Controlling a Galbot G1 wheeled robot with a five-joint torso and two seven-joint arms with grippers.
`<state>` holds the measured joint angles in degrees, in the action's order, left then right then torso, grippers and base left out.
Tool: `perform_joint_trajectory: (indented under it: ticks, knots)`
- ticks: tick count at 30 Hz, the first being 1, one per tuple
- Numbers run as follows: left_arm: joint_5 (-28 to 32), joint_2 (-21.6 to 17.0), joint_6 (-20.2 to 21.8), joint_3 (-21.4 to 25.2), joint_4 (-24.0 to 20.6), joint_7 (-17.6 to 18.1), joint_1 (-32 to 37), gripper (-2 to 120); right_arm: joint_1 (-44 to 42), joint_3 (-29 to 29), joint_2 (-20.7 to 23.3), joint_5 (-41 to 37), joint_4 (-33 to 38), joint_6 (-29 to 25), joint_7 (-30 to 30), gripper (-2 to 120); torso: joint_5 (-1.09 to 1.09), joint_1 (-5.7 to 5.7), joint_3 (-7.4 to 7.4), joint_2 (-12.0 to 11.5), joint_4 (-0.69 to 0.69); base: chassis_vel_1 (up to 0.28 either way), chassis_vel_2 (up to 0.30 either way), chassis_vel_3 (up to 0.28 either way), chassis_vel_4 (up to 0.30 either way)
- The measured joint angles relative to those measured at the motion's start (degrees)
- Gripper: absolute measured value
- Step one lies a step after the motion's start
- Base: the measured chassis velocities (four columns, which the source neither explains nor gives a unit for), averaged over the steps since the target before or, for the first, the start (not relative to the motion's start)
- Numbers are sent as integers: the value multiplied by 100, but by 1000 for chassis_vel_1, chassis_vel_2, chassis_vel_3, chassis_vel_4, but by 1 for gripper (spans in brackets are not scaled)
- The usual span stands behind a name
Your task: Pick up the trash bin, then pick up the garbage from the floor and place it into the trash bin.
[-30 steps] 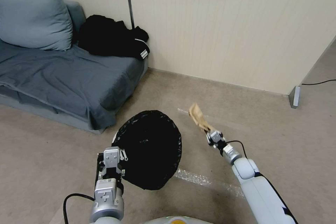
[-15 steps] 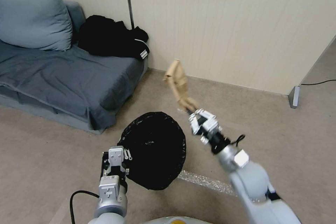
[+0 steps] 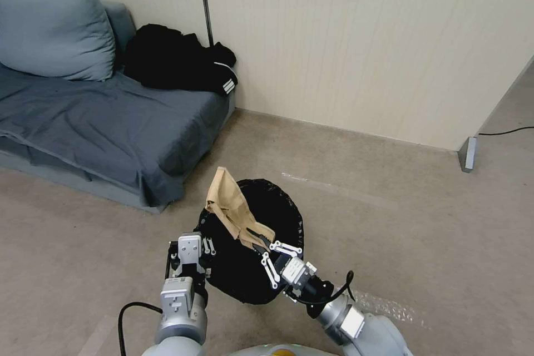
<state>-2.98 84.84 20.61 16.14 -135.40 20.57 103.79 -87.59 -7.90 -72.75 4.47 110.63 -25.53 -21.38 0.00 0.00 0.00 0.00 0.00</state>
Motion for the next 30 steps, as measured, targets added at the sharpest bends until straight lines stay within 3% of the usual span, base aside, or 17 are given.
perform_joint_trajectory:
  ticks: [11, 30]
  knots:
    - [1, -4, 0, 38, -9, 0, -37, 1, 4, -87, 24, 102, -249, -102, 30, 1, 0, 0, 0, 0, -1, 0, 0, 0, 0]
    - [51, -4, -7, 48, -18, -2, -68, 1, -10, -89, 56, 256, -67, -102, 47, 72, 0, 0, 0, 0, -1, 0, 0, 0, 0]
